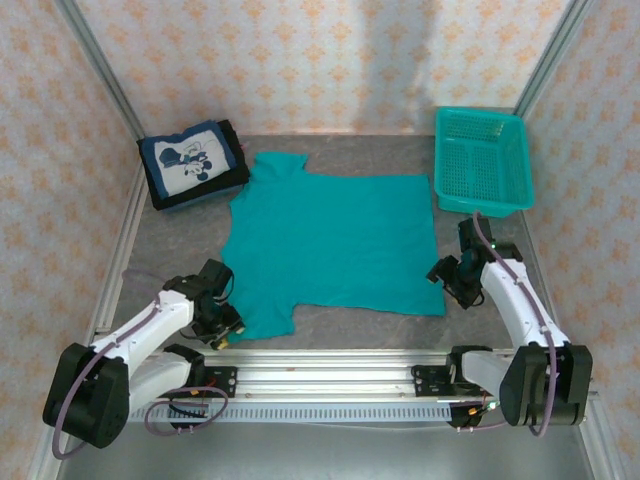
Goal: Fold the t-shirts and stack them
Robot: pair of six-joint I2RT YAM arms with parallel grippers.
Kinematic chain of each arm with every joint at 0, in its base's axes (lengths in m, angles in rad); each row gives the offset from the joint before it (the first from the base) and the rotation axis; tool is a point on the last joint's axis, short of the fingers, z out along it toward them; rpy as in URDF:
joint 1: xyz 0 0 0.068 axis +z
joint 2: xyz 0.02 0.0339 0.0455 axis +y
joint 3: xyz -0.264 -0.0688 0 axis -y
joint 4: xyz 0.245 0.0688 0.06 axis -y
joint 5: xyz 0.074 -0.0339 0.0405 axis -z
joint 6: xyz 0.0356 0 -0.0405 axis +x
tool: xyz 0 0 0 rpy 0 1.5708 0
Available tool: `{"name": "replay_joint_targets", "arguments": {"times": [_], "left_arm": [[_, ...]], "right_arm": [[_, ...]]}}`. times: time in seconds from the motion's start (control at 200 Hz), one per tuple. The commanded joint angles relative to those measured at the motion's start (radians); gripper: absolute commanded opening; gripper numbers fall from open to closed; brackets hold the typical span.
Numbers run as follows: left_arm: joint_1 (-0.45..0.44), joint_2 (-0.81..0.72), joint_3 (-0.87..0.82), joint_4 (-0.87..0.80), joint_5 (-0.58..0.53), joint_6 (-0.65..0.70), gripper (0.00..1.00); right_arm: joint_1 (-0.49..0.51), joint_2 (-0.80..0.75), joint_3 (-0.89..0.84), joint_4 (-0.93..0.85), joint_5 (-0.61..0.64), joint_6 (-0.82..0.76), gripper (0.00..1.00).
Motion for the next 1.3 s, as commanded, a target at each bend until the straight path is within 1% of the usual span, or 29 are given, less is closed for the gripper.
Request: {"name": "replay_joint_targets", "arguments": {"times": [0.0,0.015,0.035,0.075,0.09,0.215,0.315,0.555,0.721,0.911,1.161,1.291], "left_arm": [[-0.023,0.06,-0.05,0.156,0.052,-0.004,0.25],[-0.024,0.067,-0.051,0.158,0.052,-0.003,0.24],[-0.025,0.071,-0.049,0.159,0.049,-0.003,0.19],[-0.024,0.075,-0.046,0.155,0.043,0.002,0.16],[-0.025,0.074,-0.042,0.15,0.039,0.004,0.13],[-0.025,0.048,-0.009,0.12,0.019,0.013,0.06],[-0.025,0.045,-0.001,0.116,0.024,0.012,0.05],[-0.025,0.01,0.005,0.112,0.034,-0.001,0.03],[-0.026,0.014,0.012,0.113,0.039,0.005,0.0],[-0.025,0.013,0.035,0.105,0.039,0.012,0.0],[-0.025,0.009,0.044,0.109,0.048,0.017,0.0],[-0.025,0.004,0.056,0.103,0.049,0.019,0.0]], "right_arm": [[-0.007,0.02,-0.025,0.012,0.0,0.031,0.65],[-0.008,0.024,-0.026,0.012,0.003,0.037,0.65],[-0.01,0.028,-0.028,0.015,0.006,0.043,0.65],[-0.013,0.035,-0.039,0.023,0.004,0.055,0.64],[-0.014,0.039,-0.044,0.027,0.002,0.059,0.64],[-0.015,0.056,-0.104,0.089,-0.043,0.108,0.61],[-0.014,0.049,-0.132,0.114,-0.086,0.134,0.58],[-0.014,-0.012,-0.153,0.022,-0.124,0.13,0.56],[-0.012,-0.024,-0.165,-0.019,-0.128,0.132,0.54],[0.009,-0.042,-0.169,-0.069,-0.117,0.129,0.52],[0.026,0.003,-0.234,0.04,-0.12,0.175,0.47],[0.038,0.041,-0.208,0.085,-0.081,0.194,0.44]]}}
